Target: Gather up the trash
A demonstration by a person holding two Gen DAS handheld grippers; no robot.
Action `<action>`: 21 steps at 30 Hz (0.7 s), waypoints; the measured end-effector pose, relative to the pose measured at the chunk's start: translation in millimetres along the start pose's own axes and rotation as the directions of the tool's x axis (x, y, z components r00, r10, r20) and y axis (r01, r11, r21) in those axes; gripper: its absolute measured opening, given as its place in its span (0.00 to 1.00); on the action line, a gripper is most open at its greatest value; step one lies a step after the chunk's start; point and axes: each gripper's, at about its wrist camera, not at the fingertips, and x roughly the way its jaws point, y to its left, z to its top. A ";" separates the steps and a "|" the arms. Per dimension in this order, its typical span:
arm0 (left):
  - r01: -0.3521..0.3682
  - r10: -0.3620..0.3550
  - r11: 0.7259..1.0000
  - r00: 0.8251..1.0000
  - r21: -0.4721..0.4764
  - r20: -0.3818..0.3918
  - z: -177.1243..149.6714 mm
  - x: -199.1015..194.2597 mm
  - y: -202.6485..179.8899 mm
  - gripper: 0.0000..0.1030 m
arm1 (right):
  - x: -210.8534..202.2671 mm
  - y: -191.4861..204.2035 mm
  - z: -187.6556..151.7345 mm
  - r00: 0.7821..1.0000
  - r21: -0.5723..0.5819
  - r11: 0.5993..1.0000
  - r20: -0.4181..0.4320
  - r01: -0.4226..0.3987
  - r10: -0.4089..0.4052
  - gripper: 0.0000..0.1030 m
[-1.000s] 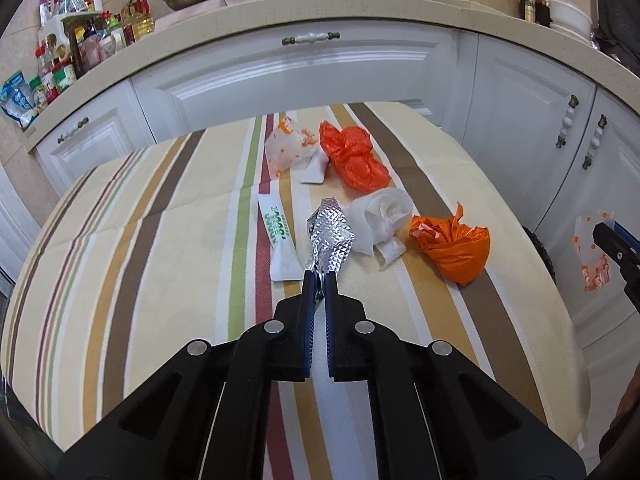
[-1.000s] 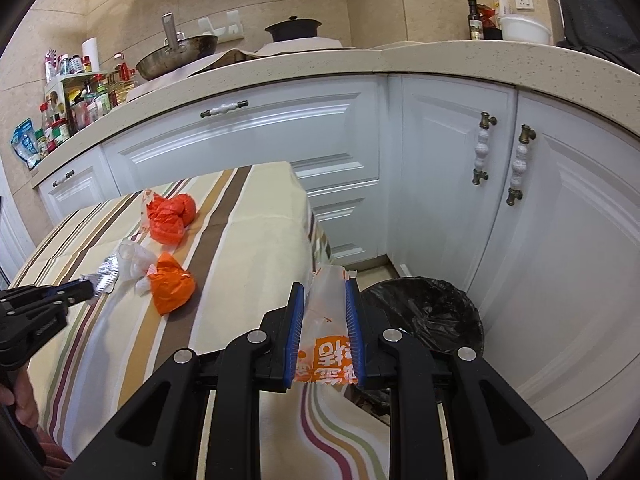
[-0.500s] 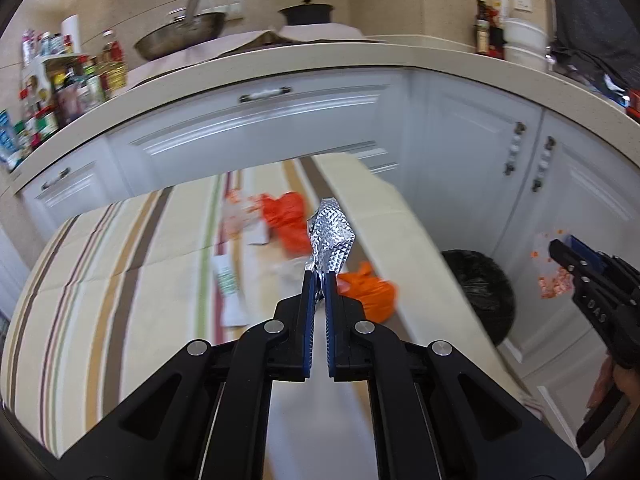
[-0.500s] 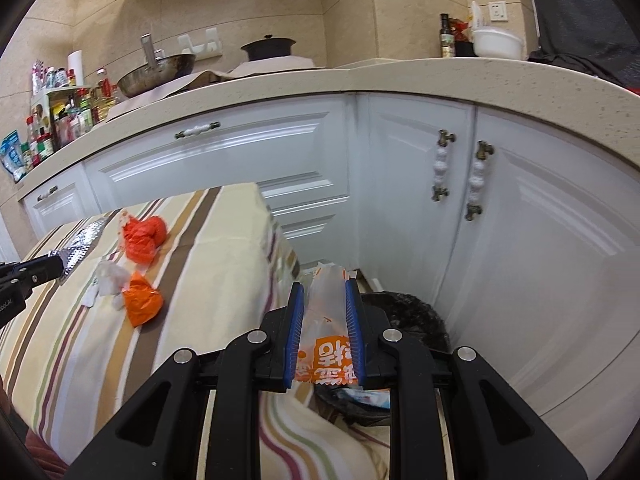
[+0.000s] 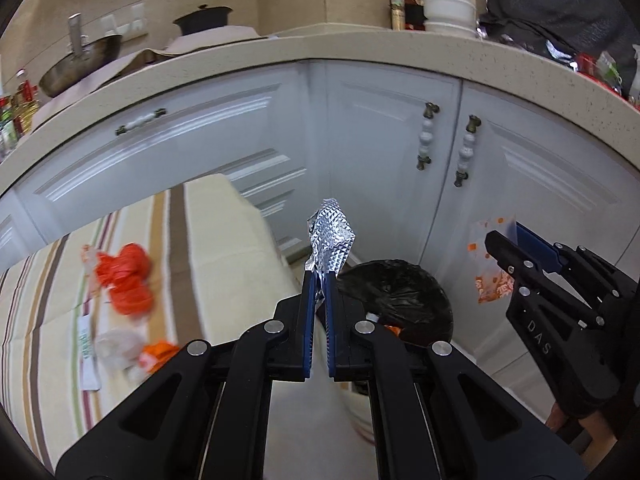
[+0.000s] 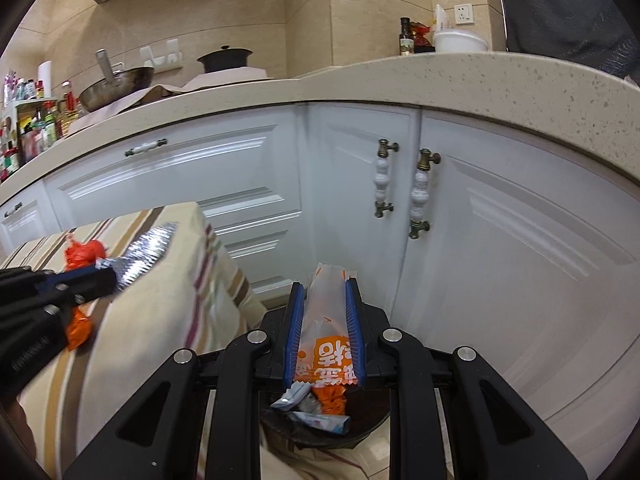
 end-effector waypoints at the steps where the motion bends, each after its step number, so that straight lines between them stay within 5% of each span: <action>1: 0.005 -0.005 1.000 1.000 0.005 -0.009 2.1 7.9 -6.1 0.05 | 3.0 -2.1 -0.1 1.000 0.002 1.000 -0.002 0.002 -0.002 0.21; 10: 0.009 -0.008 1.000 0.998 0.020 -0.062 15.2 65.0 -39.0 0.06 | 37.4 -19.1 -0.1 1.000 0.025 1.000 -0.006 0.005 -0.005 0.21; 12: -0.007 0.009 1.000 0.997 0.024 -0.075 15.4 75.4 -42.8 0.22 | 49.0 -24.1 -0.9 1.000 0.038 0.999 -0.012 -0.008 0.008 0.25; 13: -0.010 0.010 1.000 0.996 0.007 -0.084 15.8 79.4 -41.5 0.39 | 52.9 -25.2 -0.9 1.000 0.042 0.999 -0.016 -0.003 0.004 0.29; 21: -0.023 0.019 0.998 0.998 -0.063 -0.066 22.6 69.1 -16.8 0.41 | 56.9 -26.1 1.1 1.000 0.037 0.999 -0.021 0.007 -0.006 0.35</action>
